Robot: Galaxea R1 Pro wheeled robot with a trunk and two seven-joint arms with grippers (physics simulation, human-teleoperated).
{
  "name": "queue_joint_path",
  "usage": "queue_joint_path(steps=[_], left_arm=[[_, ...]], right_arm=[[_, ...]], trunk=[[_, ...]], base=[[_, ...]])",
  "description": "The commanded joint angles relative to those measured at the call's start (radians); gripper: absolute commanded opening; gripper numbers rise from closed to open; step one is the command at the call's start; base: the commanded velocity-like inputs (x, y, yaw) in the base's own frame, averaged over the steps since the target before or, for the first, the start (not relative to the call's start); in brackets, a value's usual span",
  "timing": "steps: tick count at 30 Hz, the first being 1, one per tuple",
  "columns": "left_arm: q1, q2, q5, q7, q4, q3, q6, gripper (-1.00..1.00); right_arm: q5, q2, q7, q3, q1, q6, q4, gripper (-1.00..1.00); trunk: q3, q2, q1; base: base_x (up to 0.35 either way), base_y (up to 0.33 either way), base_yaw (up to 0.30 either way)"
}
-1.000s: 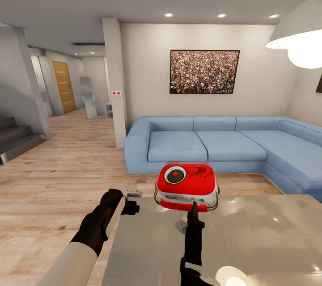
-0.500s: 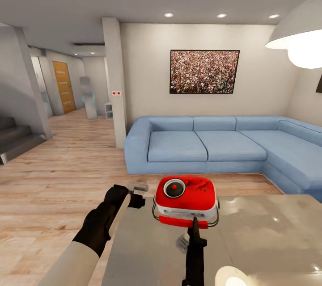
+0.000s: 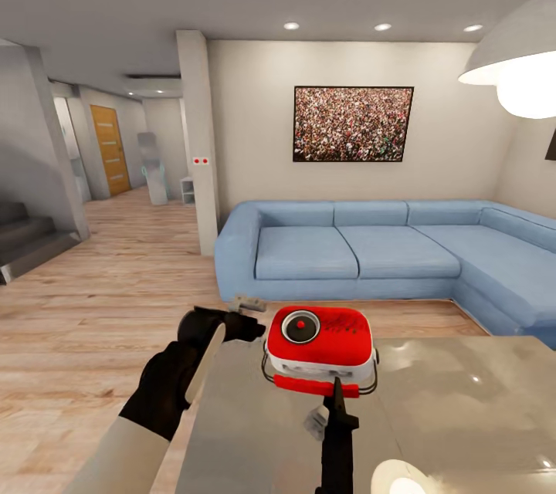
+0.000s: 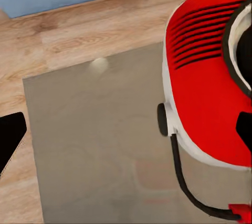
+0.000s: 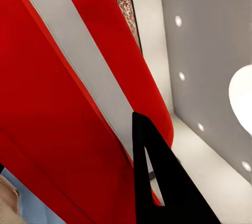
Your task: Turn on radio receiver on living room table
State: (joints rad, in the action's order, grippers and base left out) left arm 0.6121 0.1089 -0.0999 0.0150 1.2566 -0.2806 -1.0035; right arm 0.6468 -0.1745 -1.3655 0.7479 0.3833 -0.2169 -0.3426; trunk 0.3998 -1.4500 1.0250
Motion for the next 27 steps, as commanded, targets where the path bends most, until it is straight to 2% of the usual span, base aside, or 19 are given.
queue_joint_path(steps=[1,2,4,10,25,27], left_arm=[[0.000,0.000,0.000,-0.001,0.008,0.000,0.000,1.00],[0.000,0.000,0.000,-0.001,0.051,0.000,-0.002,1.00],[0.000,0.000,0.000,-0.001,0.083,0.000,-0.004,1.00],[0.000,-0.001,0.000,-0.001,0.136,0.000,-0.006,1.00],[0.000,0.000,0.000,-0.002,0.169,-0.001,-0.006,1.00],[0.000,0.001,-0.001,-0.002,0.170,-0.021,-0.006,1.00]], right_arm=[[0.002,0.000,-0.001,0.002,0.000,0.004,0.000,-1.00],[0.002,0.000,0.000,0.002,0.000,0.006,0.004,-1.00],[0.002,0.000,0.002,0.002,0.000,0.009,0.010,-1.00],[0.002,0.000,0.004,0.002,0.000,0.012,0.017,-1.00],[0.001,0.000,0.005,0.002,0.000,0.025,0.020,-1.00],[0.001,0.000,0.005,0.002,0.000,0.025,0.020,-1.00]], trunk=[[0.000,0.000,0.000],[0.000,0.000,0.000],[0.000,0.000,0.000],[0.000,0.000,0.000],[0.000,0.000,0.000],[0.000,0.000,0.000]], base=[[0.000,0.000,0.000],[0.000,0.000,0.000],[0.000,0.000,0.000],[0.000,0.000,0.000],[0.000,0.000,0.000],[0.000,0.000,0.000]])
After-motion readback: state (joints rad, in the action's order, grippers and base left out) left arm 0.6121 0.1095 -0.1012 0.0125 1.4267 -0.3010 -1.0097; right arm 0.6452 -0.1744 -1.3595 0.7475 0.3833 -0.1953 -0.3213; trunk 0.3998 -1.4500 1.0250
